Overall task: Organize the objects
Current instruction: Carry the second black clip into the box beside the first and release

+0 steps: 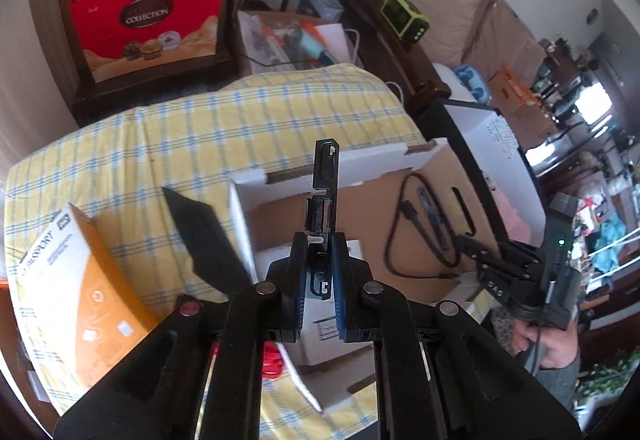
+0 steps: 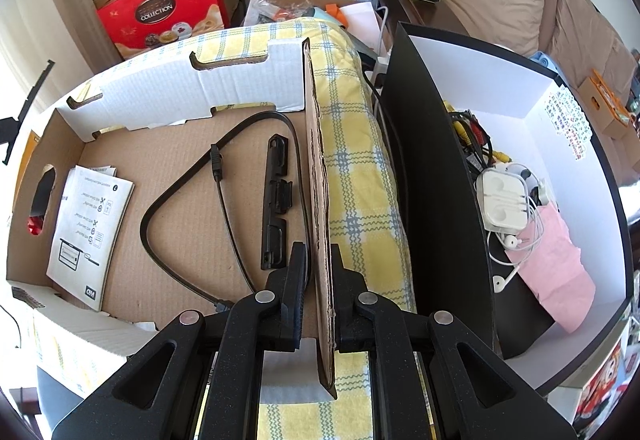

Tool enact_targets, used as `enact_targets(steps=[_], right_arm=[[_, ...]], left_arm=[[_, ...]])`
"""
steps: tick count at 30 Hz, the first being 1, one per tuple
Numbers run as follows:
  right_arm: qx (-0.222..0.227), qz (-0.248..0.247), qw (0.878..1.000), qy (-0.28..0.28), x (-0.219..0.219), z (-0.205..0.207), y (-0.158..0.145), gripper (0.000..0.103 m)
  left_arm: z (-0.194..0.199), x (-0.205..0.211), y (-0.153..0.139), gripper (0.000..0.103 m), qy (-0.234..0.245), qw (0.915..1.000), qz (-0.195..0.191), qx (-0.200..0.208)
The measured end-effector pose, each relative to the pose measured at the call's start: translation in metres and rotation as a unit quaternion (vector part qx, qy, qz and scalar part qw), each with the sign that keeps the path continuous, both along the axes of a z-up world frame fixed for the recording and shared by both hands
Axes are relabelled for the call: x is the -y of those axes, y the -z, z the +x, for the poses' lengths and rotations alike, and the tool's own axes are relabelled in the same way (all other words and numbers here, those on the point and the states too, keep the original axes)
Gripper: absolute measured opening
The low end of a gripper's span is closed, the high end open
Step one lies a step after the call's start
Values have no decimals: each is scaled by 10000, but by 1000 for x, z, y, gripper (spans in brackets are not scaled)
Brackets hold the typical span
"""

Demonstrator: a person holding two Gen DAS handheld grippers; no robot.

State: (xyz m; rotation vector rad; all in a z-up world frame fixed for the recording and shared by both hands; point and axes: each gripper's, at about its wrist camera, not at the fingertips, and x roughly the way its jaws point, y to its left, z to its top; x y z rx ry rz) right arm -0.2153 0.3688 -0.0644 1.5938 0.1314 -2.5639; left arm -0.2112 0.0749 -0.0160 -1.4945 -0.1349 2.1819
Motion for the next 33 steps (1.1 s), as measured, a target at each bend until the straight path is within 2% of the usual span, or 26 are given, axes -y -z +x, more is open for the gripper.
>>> enact_targets(steps=[3,7,12,19,28,33], right_arm=[[-1,0,10000,-3,0,0,0,9],[3,-12,10000,0,0,0,0,9],[5,-39,10000,8,-1,0,1,9],[16,-69,10000,13,-1,0,2,9],[14,-67,10000,18,-1,-1,2,9],[14,-68,10000,24,-1,-1,2,10]], left_arm=[[6,-26,8,11,188,9997,65,131],[14,-58,20,11,470,9986,-37,250],[12,-86,34,11,600,9969,-6,515],[13,-121,53,11,786,9940,-282,711],[3,-140,67,11,642,9926,-176,1015],[-3,-143,75,11,412,9913,45,1252]])
